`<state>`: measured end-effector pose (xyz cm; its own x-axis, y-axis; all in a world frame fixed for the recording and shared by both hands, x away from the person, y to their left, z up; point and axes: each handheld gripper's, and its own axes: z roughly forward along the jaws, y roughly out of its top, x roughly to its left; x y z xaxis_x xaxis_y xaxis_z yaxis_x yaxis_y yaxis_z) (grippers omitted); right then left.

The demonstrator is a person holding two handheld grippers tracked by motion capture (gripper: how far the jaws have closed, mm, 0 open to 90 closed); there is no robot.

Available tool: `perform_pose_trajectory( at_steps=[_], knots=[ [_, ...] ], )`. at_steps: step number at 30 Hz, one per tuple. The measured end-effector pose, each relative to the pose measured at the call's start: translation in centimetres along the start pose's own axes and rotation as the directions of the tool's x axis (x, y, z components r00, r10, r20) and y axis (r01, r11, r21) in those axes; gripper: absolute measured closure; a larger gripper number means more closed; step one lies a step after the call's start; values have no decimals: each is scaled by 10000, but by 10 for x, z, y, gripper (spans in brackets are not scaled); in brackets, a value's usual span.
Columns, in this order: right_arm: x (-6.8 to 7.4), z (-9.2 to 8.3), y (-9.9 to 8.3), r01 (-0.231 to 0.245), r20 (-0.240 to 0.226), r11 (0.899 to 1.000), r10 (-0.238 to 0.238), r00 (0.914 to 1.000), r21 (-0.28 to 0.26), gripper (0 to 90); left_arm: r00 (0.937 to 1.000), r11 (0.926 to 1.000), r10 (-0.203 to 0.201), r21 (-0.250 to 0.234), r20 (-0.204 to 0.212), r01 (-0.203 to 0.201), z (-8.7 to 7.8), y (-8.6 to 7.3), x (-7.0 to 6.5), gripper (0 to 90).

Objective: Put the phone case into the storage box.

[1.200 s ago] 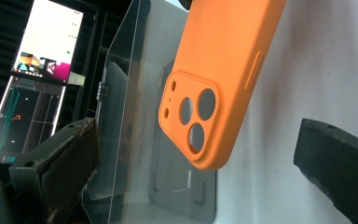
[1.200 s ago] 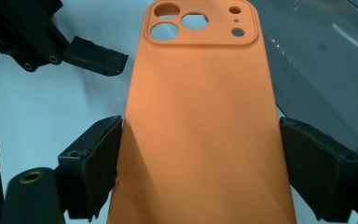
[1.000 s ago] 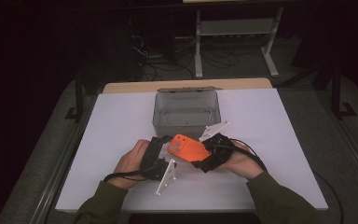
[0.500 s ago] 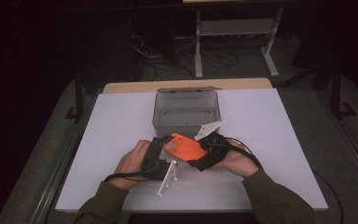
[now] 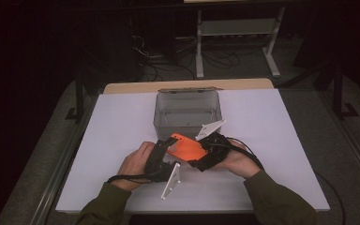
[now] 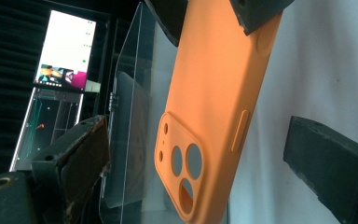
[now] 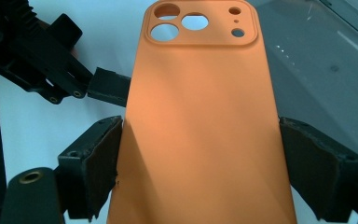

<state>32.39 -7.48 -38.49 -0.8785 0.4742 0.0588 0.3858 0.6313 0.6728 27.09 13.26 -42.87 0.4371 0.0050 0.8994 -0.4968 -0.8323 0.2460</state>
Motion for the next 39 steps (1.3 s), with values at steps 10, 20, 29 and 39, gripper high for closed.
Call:
perform_pose_trajectory(
  at_steps=[10,20,29,39],
  knots=[
    [0,-1,1,15,12,10000,-15,10000,-39,155,9987,9995,314,-11,-393,-315,1,0,-2,161],
    [1,-3,4,-24,14,9999,24,10000,-125,155,9955,9976,685,-37,-647,-689,1,1,-5,241],
    [2,-3,11,95,-33,9998,-96,9999,-187,156,9923,9966,816,-23,-934,-821,1,2,-5,305],
    [5,-2,20,176,-83,9995,-178,9998,-280,155,9885,9943,1063,102,-1075,-1058,2,3,-7,347]
  ],
)
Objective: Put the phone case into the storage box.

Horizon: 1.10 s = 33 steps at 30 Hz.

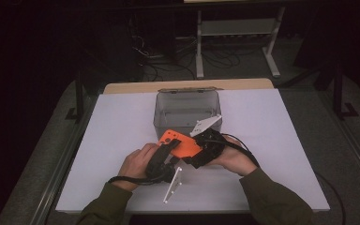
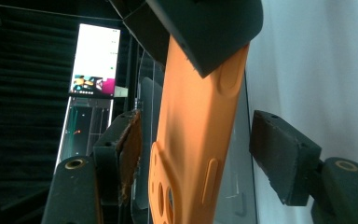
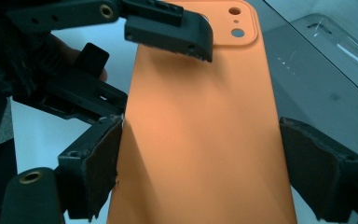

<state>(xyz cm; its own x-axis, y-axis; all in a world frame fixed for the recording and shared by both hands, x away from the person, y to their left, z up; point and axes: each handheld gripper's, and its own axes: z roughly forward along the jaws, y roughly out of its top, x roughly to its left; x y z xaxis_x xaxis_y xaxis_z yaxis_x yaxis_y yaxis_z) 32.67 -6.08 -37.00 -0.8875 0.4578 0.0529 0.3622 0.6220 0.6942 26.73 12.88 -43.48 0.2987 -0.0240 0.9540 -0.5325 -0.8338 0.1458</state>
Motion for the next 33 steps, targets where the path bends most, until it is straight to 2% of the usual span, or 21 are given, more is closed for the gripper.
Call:
perform_pose_trajectory(
  at_steps=[4,10,33],
  knots=[
    [-1,2,0,1,-8,10000,-1,10000,64,155,9999,10000,71,12,-127,-71,0,1,-1,375],
    [-1,4,0,-40,-35,9999,40,10000,92,155,9996,9997,252,52,-106,-251,0,2,-2,408],
    [-3,6,-1,-125,4,9998,125,9999,123,155,9993,9997,235,-73,-281,-237,-3,3,-1,512]
  ],
)
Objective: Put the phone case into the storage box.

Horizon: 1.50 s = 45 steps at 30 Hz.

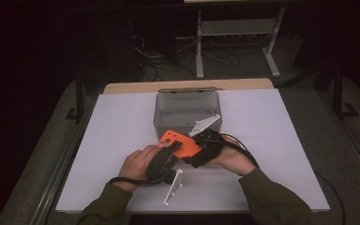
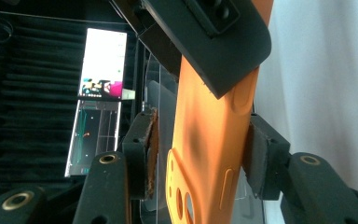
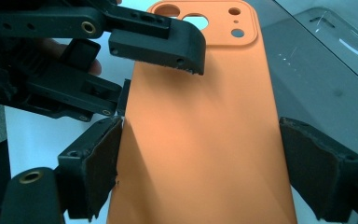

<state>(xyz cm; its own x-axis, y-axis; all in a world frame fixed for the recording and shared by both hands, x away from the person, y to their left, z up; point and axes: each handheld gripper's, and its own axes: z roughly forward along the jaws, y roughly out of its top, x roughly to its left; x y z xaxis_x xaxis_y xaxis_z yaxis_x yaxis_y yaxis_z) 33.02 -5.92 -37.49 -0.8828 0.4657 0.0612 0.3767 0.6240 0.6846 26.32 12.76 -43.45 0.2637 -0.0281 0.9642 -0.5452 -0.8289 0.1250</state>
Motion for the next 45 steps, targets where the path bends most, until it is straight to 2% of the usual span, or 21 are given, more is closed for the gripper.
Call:
perform_pose_trajectory(
  at_steps=[17,39,45],
  knots=[
    [0,1,0,-13,-17,10000,13,10000,-12,155,9998,9998,174,-4,53,-174,-1,1,0,566],
    [-1,1,0,-77,-50,10000,78,10000,28,155,9981,9996,269,30,549,-271,0,3,0,691],
    [-1,1,0,-97,-89,10000,98,9999,19,155,9981,9992,396,-21,482,-395,0,4,0,704]
  ],
)
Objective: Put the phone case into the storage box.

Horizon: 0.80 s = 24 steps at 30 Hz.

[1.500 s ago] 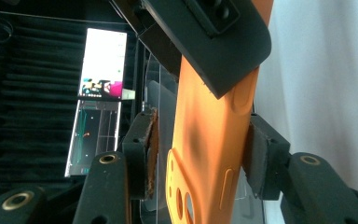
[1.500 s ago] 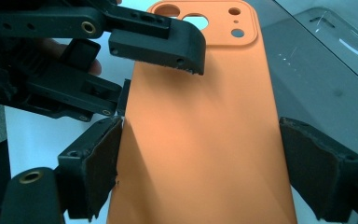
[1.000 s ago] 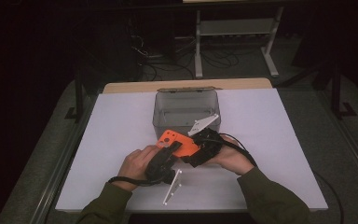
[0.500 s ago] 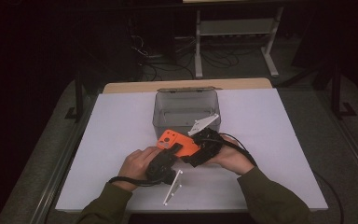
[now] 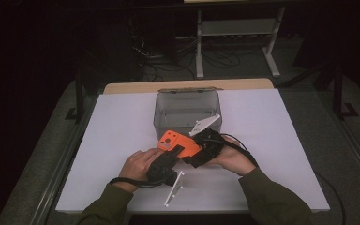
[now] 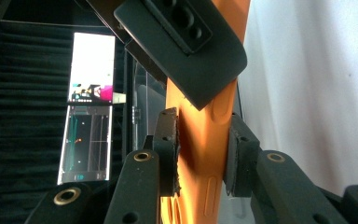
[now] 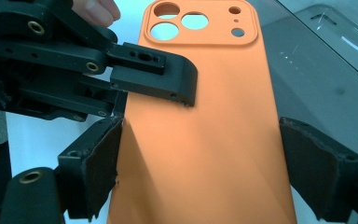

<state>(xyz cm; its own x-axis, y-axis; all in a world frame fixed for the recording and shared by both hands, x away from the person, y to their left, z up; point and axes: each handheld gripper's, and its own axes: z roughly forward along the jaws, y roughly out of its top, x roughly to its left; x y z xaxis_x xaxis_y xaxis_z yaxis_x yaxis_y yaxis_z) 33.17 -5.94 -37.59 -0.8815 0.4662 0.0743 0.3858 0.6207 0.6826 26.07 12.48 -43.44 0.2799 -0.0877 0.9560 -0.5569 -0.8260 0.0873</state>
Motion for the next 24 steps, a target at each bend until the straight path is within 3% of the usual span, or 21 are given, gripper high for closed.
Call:
perform_pose_trajectory(
  at_steps=[24],
  knots=[
    [-7,0,-1,-672,-622,9977,671,9958,3,153,9994,9994,266,-224,-243,-271,-2,0,-2,776]
  ],
)
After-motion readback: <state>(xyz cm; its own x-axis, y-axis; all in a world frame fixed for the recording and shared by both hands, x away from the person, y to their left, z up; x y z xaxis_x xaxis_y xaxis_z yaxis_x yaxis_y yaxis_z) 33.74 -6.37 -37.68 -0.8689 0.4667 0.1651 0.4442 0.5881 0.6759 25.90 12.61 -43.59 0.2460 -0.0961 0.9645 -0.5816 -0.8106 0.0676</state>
